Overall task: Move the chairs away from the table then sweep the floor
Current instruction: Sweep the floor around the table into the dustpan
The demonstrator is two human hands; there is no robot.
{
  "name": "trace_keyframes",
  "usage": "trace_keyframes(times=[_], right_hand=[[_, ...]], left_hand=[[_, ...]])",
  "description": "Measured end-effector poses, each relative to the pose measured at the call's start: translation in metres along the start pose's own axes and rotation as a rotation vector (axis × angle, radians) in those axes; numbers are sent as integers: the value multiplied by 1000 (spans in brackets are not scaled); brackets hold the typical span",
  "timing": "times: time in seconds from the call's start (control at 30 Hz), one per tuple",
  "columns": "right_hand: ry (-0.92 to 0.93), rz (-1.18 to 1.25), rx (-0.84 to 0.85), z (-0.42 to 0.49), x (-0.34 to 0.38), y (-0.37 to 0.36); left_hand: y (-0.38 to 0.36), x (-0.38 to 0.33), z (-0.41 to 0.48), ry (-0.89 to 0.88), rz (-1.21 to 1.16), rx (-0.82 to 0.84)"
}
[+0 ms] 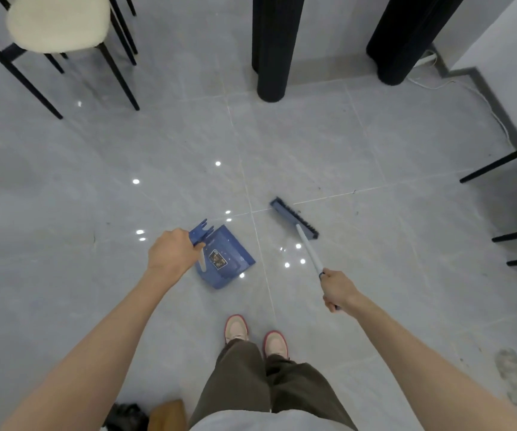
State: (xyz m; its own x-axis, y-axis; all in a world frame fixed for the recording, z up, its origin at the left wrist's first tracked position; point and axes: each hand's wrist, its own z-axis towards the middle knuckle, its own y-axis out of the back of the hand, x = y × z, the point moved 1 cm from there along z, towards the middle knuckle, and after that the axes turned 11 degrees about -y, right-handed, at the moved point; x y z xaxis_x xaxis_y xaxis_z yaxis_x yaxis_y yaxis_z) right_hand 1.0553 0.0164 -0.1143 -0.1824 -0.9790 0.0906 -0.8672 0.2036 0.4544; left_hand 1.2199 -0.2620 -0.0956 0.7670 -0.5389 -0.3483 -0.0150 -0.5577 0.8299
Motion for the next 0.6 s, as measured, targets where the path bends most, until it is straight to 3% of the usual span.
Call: trace_keyframes(times=[0.13, 0.33, 0.6], right_hand=[[-14, -4, 84, -11, -21, -24], [-137, 288, 331, -25, -36, 27], [167, 153, 208, -42, -45, 52]], left_hand=[[-9, -1, -8, 78, -68, -33], [-19, -14, -19, 122, -64, -47], [-29, -11, -52, 130, -95, -106]])
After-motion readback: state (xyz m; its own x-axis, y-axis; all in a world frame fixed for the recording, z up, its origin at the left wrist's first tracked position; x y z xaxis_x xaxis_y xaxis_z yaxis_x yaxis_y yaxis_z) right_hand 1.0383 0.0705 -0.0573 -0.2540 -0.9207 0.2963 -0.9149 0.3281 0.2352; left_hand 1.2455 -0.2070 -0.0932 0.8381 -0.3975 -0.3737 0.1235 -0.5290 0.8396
